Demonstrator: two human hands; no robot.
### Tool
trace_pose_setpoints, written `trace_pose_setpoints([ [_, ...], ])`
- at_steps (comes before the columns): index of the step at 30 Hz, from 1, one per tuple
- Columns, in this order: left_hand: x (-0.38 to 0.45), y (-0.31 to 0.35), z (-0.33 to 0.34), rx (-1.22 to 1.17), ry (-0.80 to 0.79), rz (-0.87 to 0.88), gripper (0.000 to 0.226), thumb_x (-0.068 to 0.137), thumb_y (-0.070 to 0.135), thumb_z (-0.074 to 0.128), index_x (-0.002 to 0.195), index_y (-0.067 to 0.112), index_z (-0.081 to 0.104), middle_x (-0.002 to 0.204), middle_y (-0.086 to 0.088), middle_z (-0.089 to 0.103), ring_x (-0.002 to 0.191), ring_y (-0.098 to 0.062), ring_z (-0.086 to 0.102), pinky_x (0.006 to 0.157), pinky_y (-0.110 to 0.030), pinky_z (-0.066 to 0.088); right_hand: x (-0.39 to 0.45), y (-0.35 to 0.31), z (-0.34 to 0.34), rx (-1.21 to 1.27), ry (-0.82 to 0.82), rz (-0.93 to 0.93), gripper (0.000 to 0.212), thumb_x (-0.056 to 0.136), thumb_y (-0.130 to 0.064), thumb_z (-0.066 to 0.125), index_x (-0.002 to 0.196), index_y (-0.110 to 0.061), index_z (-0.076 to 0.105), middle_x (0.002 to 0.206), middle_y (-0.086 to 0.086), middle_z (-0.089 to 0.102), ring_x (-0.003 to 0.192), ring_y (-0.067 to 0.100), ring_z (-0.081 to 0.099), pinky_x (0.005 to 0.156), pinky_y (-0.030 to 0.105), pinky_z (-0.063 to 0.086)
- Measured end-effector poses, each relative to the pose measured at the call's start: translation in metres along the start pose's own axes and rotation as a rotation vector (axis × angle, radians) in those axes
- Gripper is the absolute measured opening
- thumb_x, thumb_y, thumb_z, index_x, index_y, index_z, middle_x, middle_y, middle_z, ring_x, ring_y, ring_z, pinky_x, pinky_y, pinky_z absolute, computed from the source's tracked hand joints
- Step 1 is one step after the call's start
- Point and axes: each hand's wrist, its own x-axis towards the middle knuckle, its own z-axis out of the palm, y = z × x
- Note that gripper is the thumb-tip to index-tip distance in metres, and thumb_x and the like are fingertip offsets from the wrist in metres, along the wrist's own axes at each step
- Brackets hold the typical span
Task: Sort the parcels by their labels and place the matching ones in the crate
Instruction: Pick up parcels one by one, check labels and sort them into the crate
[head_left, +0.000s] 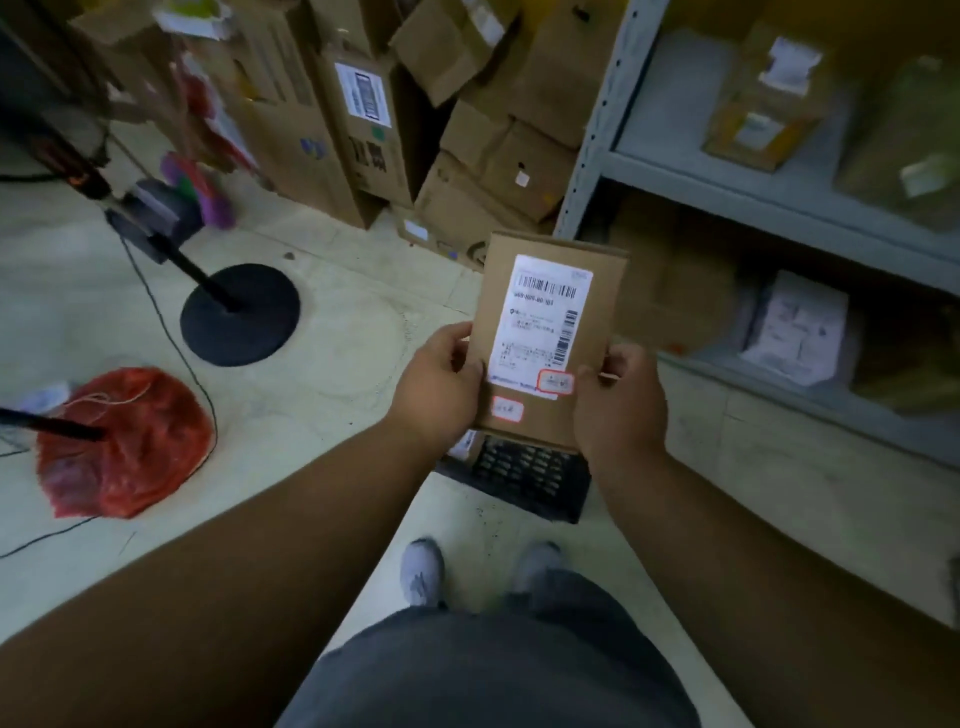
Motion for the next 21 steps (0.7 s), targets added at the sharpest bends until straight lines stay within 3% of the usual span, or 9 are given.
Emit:
trace_pose_setpoints([
  [2,0.014,-0.01,0.016,0.034,-0.044,-0.019,0.037,0.103,0.018,0.043,0.137,0.031,0.051,0.114,0.011,0.064,0.1,-0.011,0.063,0.089,-0.032,0.053,0.007,0.021,0.008,-0.015,-0.02,0.004,0.024,0.097,-0.02,0.058,0.121,-0.023,0.058,0.107,-0.01,0.062,0.089,0.011,0.058,0.066,0.022,0.041],
  [5,0.049,-0.043,0.04,0.136,-0.061,-0.016,0.042,0.101,0.009,0.041,0.136,0.028,0.055,0.112,0.009,0.062,0.096,-0.011,0.06,0.079,-0.027,0.053,0.029,0.059,0.039,-0.059,-0.057,0.008,0.032,0.093,-0.021,0.058,0.124,-0.028,0.06,0.113,-0.004,0.066,0.096,0.015,0.065,0.078,0.033,0.057],
  [7,0.075,-0.074,0.061,0.237,-0.087,-0.022,0.044,0.097,0.01,0.041,0.133,0.029,0.057,0.11,0.011,0.063,0.09,-0.009,0.06,0.073,-0.023,0.052,0.045,0.092,0.064,-0.093,-0.076,0.063,0.035,0.092,-0.022,0.056,0.126,-0.028,0.061,0.114,-0.001,0.065,0.096,0.018,0.065,0.083,0.037,0.058],
  [10,0.119,-0.133,0.095,0.334,-0.18,-0.093,0.043,0.093,0.017,0.04,0.13,0.027,0.058,0.116,0.006,0.067,0.097,-0.018,0.066,0.081,-0.036,0.059,0.07,0.15,0.107,-0.114,-0.121,0.179,0.03,0.096,-0.024,0.053,0.124,-0.025,0.062,0.114,0.0,0.066,0.093,0.015,0.067,0.068,0.024,0.056],
  [13,0.165,-0.193,0.125,0.316,-0.264,-0.2,0.024,0.094,0.011,0.048,0.108,0.023,0.064,0.101,0.005,0.071,0.088,-0.016,0.071,0.074,-0.035,0.062,0.094,0.206,0.154,-0.102,-0.153,0.342,0.02,0.098,-0.023,0.054,0.113,-0.019,0.067,0.107,0.001,0.07,0.081,0.013,0.066,0.053,0.014,0.044],
  [17,0.221,-0.268,0.163,0.276,-0.331,-0.27,0.014,0.095,0.015,0.059,0.103,0.024,0.067,0.096,0.005,0.073,0.084,-0.013,0.072,0.076,-0.036,0.062,0.126,0.277,0.215,-0.102,-0.211,0.495,0.017,0.098,-0.023,0.055,0.11,-0.018,0.065,0.096,-0.001,0.068,0.07,0.005,0.06,0.053,0.019,0.047],
  [21,0.285,-0.346,0.202,0.481,-0.445,-0.236,0.019,0.101,0.024,0.051,0.115,0.019,0.064,0.108,-0.003,0.07,0.092,-0.022,0.071,0.081,-0.04,0.061,0.166,0.343,0.274,-0.159,-0.222,0.571,0.02,0.1,-0.026,0.05,0.098,-0.016,0.066,0.091,0.002,0.068,0.073,0.016,0.066,0.068,0.035,0.061],
])
